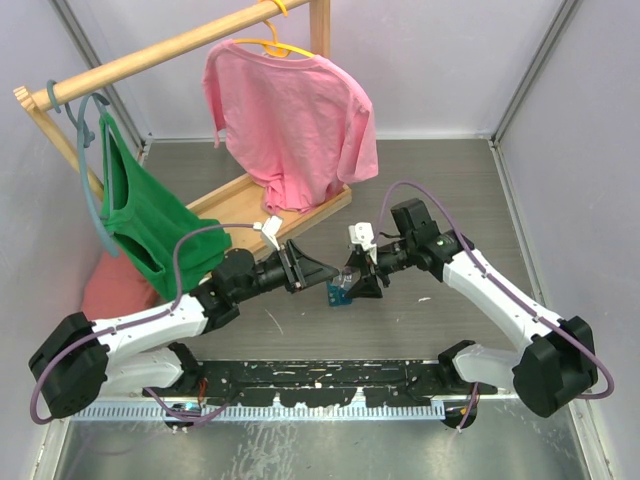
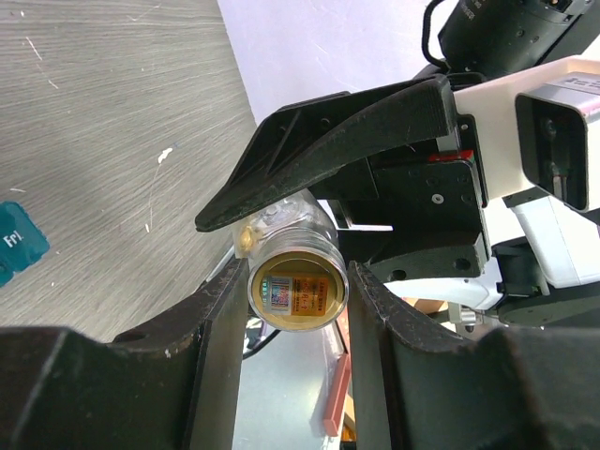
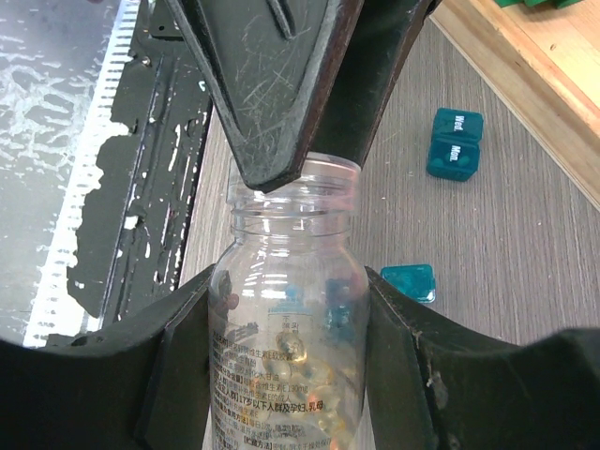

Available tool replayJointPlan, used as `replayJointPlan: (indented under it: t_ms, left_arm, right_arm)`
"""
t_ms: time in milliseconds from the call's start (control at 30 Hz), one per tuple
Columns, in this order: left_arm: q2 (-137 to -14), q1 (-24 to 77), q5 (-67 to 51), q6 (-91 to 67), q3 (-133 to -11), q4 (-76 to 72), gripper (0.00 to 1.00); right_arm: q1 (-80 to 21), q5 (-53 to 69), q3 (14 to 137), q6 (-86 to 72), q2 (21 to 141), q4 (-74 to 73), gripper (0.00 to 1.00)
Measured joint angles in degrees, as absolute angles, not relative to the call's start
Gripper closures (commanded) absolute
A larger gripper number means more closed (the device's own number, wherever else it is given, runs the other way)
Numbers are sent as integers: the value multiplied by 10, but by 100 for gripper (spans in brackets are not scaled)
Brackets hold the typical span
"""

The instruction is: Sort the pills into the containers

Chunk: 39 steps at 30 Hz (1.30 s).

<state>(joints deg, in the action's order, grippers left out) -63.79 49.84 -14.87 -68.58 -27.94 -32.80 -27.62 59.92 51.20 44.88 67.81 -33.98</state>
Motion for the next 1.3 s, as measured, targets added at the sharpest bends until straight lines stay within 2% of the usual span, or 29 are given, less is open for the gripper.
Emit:
replayJointPlan:
  t_ms: [800, 1067, 1300]
  left_arm:
    - [-658, 494, -174, -653, -352, -176, 83]
    - [-673, 488, -215, -613, -355, -202, 83]
    - [-685, 483, -277, -472, -394, -154, 86]
  right_arm:
    - [-307, 515, 513, 438, 672, -349, 99]
    - [-296, 552, 513, 399, 673, -360, 99]
    - [-288, 602, 513, 378, 696, -378, 99]
